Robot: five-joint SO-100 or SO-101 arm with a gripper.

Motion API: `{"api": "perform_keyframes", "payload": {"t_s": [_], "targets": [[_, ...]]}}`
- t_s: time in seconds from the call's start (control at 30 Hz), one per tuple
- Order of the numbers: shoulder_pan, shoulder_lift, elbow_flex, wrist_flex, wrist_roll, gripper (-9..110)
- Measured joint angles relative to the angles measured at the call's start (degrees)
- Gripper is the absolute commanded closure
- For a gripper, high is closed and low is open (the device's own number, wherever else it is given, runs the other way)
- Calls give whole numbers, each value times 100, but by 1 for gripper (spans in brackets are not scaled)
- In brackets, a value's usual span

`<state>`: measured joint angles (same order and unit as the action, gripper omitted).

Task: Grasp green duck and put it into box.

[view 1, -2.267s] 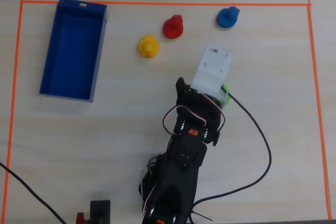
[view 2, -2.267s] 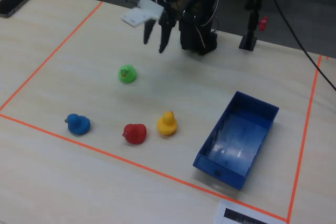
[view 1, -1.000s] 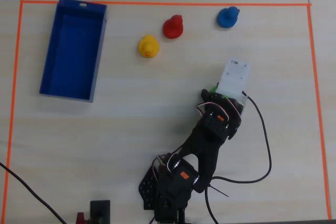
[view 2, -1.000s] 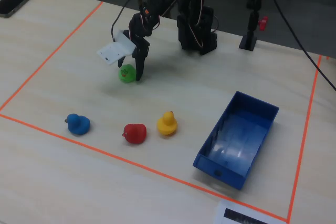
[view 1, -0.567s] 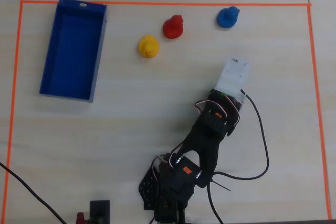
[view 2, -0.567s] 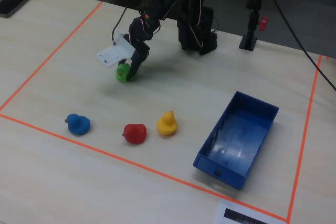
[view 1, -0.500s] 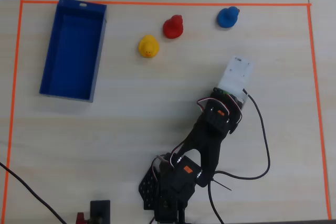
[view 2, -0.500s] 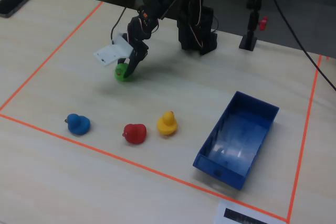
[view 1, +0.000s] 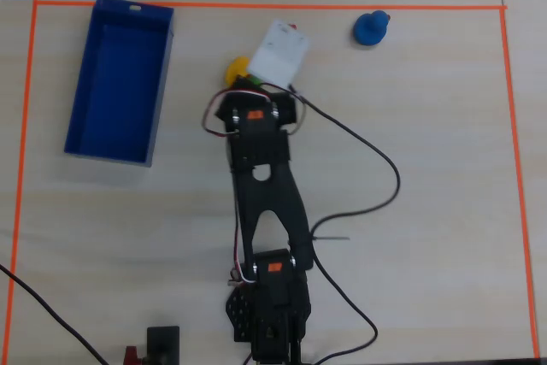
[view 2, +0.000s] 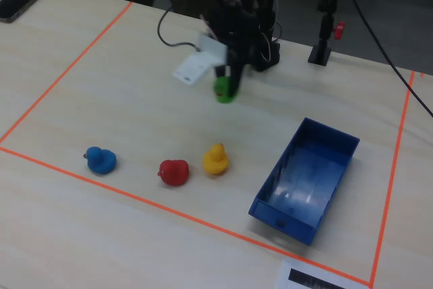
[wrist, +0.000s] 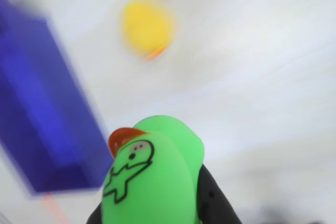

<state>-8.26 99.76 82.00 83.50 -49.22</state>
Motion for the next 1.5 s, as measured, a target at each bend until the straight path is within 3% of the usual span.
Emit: {"api": "perform_keyframes", "payload": {"t_s": [0.27,0.47,0.73,1.0,1.1,1.17,1.23,1.33,1.5], "targets": [[-2021,-2391,-2716,290,1081,101],[-2285,-3762,-3999,281,1494,101],[-2663,-4720,-4210,44,1872,101],[-3050,-5423,-4983,308,2004,65],[-3067,-5484,-5414,659,1907,61],[-3050,-5484,-5739,923,1802,63],[-3006,-5484,-6038,1213,1679,72],[-2751,-5159,-6108,1547,1477,101],[-1819,-3146,-4693,1266,879,101]]}}
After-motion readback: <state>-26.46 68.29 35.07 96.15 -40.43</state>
